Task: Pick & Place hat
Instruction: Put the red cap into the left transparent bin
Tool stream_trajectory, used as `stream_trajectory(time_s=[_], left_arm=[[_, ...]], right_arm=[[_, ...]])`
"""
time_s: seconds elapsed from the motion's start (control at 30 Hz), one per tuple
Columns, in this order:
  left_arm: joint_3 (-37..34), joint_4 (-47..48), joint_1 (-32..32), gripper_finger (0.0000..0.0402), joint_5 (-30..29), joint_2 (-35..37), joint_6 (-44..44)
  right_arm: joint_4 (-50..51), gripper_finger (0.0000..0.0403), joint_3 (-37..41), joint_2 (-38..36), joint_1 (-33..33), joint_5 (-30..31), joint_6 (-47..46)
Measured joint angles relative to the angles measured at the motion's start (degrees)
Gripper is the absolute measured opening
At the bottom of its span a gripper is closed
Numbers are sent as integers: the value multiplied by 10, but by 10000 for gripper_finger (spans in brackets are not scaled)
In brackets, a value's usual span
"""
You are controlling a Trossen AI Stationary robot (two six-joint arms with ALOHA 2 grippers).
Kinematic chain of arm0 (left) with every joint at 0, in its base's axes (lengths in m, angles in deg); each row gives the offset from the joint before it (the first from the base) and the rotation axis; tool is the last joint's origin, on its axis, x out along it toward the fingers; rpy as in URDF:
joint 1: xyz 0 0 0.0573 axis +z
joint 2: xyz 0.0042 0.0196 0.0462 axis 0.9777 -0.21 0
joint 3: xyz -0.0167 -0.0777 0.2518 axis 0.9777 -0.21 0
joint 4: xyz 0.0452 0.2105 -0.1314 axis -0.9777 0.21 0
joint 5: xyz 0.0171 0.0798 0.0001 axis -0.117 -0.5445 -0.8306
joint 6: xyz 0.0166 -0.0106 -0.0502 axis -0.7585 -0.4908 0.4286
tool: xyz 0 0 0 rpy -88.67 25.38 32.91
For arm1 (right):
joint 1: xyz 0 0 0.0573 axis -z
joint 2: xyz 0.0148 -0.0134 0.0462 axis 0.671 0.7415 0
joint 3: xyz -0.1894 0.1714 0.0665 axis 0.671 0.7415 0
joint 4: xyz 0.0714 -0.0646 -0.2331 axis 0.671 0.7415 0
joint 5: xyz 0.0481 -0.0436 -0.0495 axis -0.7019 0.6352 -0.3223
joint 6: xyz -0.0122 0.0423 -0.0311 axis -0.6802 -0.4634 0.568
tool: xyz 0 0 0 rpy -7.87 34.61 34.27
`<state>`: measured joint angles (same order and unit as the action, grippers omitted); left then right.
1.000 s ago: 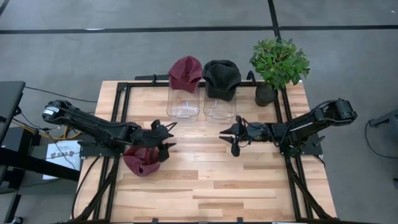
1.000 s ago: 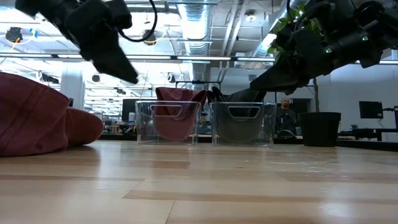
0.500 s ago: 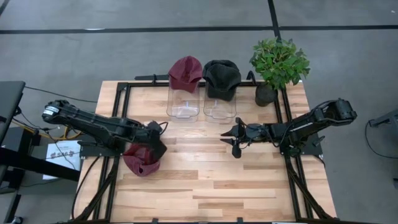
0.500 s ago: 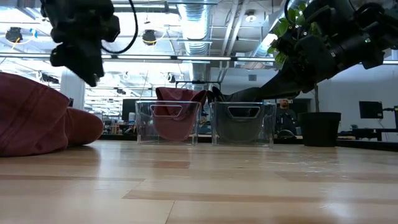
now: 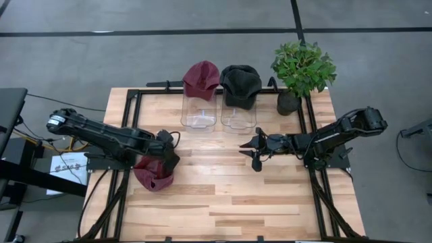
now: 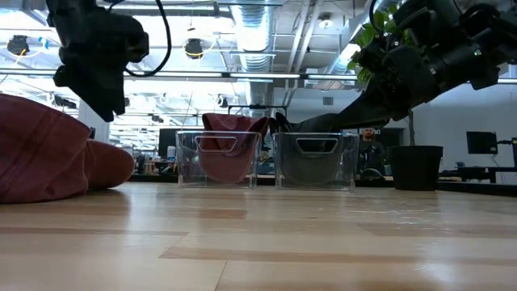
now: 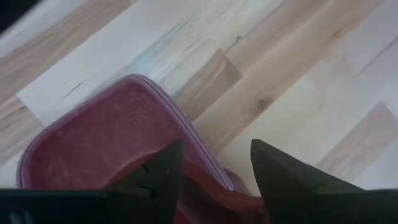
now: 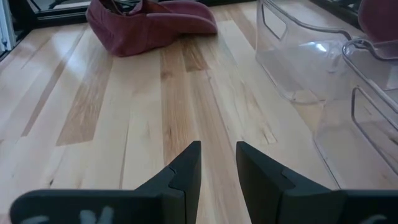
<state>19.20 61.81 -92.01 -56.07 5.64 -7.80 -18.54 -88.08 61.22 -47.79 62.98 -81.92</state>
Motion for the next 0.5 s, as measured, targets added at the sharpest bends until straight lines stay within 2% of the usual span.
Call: stream_trajectory(time_s=[0.3, 0.5], left_arm=[[-3, -6, 0, 186, -3, -76, -3], [-3, -12, 0, 186, 16, -108, -13]], right_arm=[[2, 91, 0, 0, 0, 0, 0], [5, 91, 0, 0, 0, 0, 0]])
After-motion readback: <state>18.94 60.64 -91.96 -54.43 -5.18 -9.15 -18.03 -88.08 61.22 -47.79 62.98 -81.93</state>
